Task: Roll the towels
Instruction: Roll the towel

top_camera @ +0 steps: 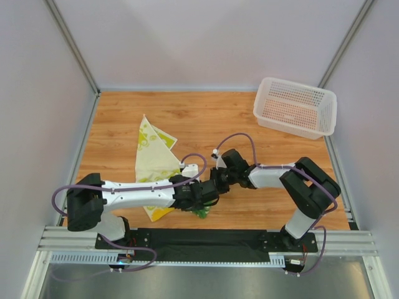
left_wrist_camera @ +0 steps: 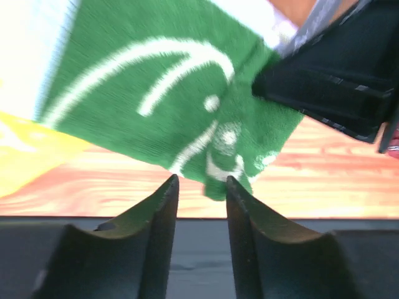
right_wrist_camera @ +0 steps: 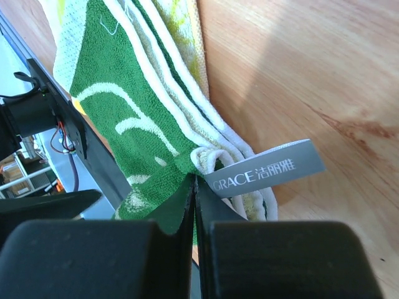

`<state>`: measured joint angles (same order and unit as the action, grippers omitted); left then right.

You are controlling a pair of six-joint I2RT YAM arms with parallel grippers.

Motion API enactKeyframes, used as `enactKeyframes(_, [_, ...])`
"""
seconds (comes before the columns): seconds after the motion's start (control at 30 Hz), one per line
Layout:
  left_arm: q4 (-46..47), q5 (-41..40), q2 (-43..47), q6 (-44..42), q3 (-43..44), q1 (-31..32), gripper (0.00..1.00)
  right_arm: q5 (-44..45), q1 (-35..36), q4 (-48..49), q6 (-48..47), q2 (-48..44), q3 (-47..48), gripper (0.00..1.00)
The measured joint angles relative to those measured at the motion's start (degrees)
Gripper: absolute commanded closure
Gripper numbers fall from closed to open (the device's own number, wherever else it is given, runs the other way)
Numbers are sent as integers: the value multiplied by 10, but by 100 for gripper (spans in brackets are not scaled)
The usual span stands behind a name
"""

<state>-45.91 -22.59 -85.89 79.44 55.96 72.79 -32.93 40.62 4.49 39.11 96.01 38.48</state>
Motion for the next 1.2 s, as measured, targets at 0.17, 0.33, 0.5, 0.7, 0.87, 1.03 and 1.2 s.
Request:
enactKeyframes(0.17, [-50,-68,1,-57,40,22,72,9,9,-9,-4,4,12,100])
enactKeyframes(0.33, [20,-73,1,-132,34,30,71,16,13,-19,-8,4,18,100])
enactKeyframes(0.5, [98,-61,-9,-166,14,30,71,19,15,-27,-10,4,22,100])
enactKeyframes(0.7, [138,-43,-27,-160,-46,30,72,23,16,-40,-14,5,28,100])
enactKeyframes(0.87, [190,-40,5,-130,-114,30,73,23,17,-46,-14,9,35,100])
enactKeyframes(1.03, [243,-34,41,-108,-166,29,71,22,18,-52,-14,13,41,100])
enactKeyframes(1.2, [268,-34,39,-109,-172,31,63,26,19,-78,-22,14,56,92])
